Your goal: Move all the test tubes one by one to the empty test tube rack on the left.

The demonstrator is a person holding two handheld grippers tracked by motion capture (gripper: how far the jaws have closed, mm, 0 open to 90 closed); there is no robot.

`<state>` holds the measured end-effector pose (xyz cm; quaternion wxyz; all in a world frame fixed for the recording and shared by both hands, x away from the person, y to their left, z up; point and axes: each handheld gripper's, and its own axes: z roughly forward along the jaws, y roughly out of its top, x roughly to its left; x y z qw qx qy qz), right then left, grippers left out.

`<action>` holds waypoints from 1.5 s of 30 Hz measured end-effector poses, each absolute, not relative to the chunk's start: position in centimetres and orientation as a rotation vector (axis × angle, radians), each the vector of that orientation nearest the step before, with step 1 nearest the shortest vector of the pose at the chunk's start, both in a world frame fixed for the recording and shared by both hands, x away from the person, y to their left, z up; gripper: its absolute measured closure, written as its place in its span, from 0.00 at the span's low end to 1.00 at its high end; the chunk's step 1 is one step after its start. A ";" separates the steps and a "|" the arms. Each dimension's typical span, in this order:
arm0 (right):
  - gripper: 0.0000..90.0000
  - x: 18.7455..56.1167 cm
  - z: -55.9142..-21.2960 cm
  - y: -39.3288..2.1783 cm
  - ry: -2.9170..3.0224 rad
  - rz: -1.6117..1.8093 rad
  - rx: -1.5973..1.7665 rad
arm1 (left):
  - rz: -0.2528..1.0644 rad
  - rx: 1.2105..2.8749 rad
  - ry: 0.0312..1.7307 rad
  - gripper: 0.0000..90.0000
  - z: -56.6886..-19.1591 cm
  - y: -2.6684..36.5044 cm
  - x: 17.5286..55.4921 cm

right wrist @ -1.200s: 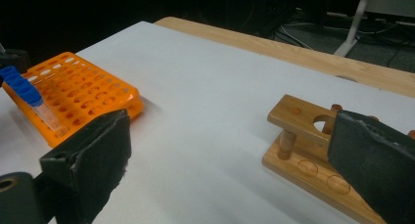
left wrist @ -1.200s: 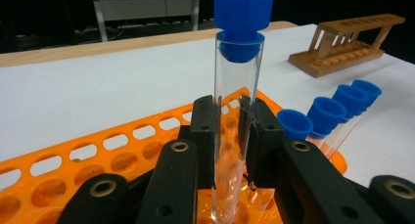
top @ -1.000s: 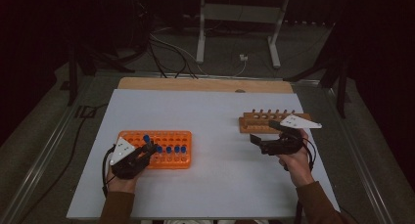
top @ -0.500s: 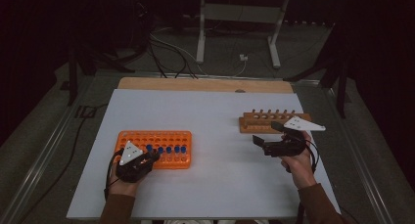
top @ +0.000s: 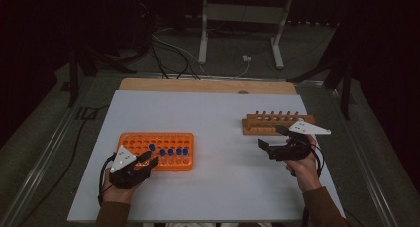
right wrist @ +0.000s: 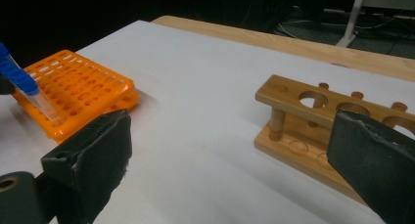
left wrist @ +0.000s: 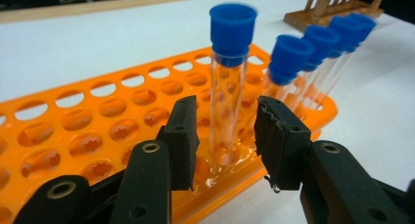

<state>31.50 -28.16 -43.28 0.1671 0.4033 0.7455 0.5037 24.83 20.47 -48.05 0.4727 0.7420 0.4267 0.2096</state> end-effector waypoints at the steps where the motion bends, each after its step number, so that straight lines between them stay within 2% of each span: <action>1: 0.04 31.5 -43.4 -28.2 2.123 1.433 1.149 | 0.515 1.813 1.044 0.70 -48.0 20.5 24.9; 6: 0.04 31.5 -43.5 -28.3 2.123 1.429 1.152 | 0.538 1.799 1.036 0.72 -47.8 20.2 25.4; 9: 0.04 31.5 -43.5 -28.5 2.121 1.431 1.156 | 0.555 1.797 1.022 0.85 -47.6 20.1 25.3; 10: 0.04 31.5 -43.5 -28.5 2.119 1.431 1.156 | 0.559 1.805 1.018 0.86 -47.5 20.0 25.2; 32: 0.05 30.4 -44.0 -30.3 2.060 1.410 1.175 | 0.536 1.861 1.048 0.87 -48.4 19.7 25.4; 38: 0.04 29.8 -44.4 -30.4 2.044 1.391 1.173 | 0.527 1.847 1.067 0.83 -48.5 19.9 25.3; 45: 0.04 28.9 -45.2 -30.7 2.022 1.378 1.179 | 0.518 1.759 1.057 0.66 -47.8 21.2 24.5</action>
